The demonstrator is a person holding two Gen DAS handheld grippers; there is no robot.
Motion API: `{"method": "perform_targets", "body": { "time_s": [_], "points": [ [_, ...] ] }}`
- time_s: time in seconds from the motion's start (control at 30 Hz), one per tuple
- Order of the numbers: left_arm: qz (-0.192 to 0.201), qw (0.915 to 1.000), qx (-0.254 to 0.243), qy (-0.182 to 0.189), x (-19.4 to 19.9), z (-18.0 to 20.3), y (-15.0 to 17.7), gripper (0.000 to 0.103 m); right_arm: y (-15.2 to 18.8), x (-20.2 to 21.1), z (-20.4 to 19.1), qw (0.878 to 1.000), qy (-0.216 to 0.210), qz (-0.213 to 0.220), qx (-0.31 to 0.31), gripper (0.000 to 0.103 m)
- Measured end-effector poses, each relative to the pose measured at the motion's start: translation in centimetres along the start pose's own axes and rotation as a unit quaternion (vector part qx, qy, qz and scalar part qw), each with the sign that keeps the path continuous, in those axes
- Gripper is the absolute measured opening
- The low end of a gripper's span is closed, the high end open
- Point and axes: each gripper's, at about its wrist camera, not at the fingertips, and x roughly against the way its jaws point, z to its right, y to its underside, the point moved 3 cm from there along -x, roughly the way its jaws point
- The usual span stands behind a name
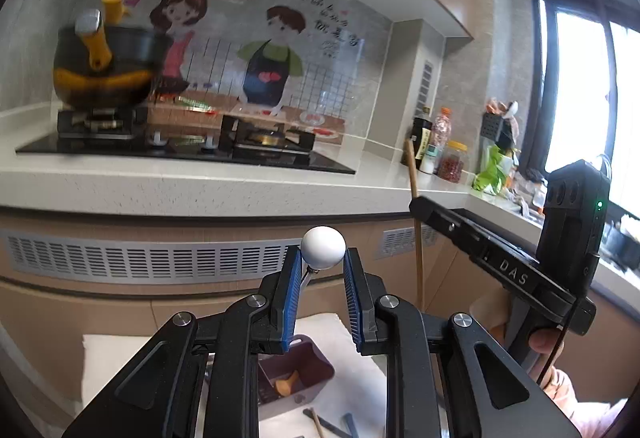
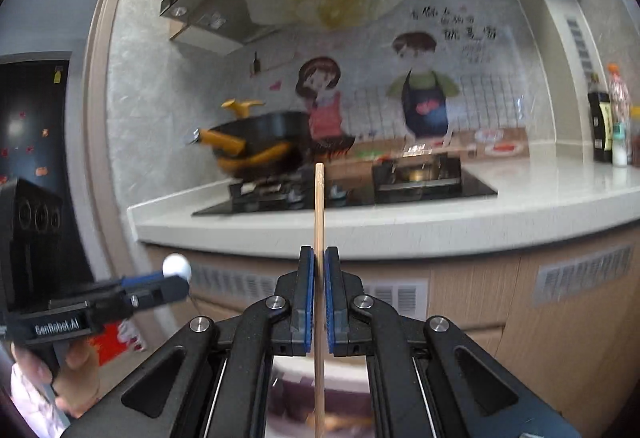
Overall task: Organize utensils
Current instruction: 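Carry the spoon and chopstick up over the caddy, then open both tools to drop the spoon and chopstick into the caddy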
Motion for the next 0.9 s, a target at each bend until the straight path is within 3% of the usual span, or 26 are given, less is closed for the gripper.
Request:
{"method": "perform_targets", "body": {
  "time_s": [0.17,0.4,0.57,0.9],
  "points": [
    [-0.032,0.9986,0.04,0.011,-4.0,-3.7,1.9,0.022,2.2,-4.8,0.5,1.0,0.004,-0.028,0.0,0.005],
    [-0.077,0.9939,0.076,0.02,-8.2,-6.9,6.0,0.022,8.3,-10.0,1.9,0.996,0.021,-0.087,-0.005,0.005],
    [-0.11,0.9894,0.093,0.023,-10.3,-7.8,9.4,0.022,12.1,-11.1,2.3,0.991,0.028,-0.129,0.003,0.005],
    [-0.167,0.9759,0.139,-0.019,-11.6,-9.8,15.0,0.024,19.0,-12.1,3.2,0.972,0.031,-0.232,0.01,0.007]
  ]
}}
